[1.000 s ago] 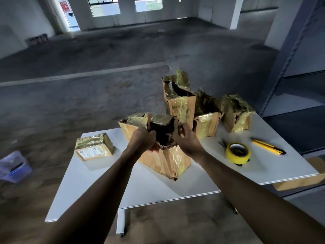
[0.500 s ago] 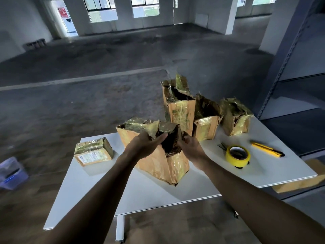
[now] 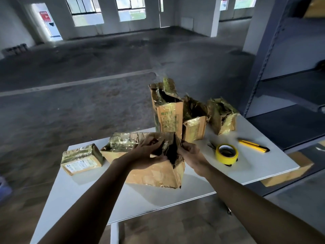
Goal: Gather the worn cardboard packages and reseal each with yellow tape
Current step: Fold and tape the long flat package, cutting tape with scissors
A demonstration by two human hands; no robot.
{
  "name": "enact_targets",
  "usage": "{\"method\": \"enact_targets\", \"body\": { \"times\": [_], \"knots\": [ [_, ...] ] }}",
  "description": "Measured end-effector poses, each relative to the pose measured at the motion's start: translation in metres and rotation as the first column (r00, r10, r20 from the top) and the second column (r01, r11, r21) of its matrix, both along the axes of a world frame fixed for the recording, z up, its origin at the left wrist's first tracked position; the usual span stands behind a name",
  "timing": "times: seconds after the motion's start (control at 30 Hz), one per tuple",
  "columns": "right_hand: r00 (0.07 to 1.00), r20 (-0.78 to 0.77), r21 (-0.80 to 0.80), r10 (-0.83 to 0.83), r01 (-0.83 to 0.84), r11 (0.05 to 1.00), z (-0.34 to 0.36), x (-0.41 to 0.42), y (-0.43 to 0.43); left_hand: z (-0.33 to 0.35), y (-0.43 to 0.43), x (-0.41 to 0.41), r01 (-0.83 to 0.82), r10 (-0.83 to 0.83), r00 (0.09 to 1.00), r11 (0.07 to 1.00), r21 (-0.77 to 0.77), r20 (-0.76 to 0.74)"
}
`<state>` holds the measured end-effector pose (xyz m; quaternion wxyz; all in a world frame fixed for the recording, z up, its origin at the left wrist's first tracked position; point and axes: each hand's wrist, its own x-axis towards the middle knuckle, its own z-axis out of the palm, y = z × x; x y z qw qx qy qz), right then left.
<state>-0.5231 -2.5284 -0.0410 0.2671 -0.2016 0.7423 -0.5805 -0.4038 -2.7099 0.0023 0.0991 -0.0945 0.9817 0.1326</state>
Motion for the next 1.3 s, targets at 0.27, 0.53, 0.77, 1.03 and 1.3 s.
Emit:
{"method": "enact_targets", "body": {
  "times": [0.27,0.53,0.77,1.03,1.3],
  "knots": [
    [0.995,-0.096,0.100,0.023,-0.014,0.995,-0.013,-0.007,0.020,-0.005,0.000,-0.012,0.016,-0.007,0.998,0.989,-0.145,0.062],
    [0.996,-0.085,0.201,0.011,0.006,0.980,-0.021,-0.012,0.013,-0.004,0.008,-0.022,-0.090,0.090,0.996,0.982,-0.164,-0.008],
    [0.988,-0.149,0.233,0.048,-0.012,0.972,-0.026,-0.016,0.010,-0.014,0.009,-0.031,-0.088,0.089,0.996,0.995,-0.036,0.013],
    [0.990,0.019,0.138,0.141,-0.143,0.980,-0.021,-0.008,0.000,-0.025,0.008,-0.037,-0.341,0.334,0.939,0.934,-0.106,-0.078],
    [0.943,-0.135,0.243,0.306,-0.268,0.932,-0.028,-0.007,0.010,-0.027,0.000,-0.036,-0.245,0.239,0.950,0.969,-0.008,-0.203]
  ]
}}
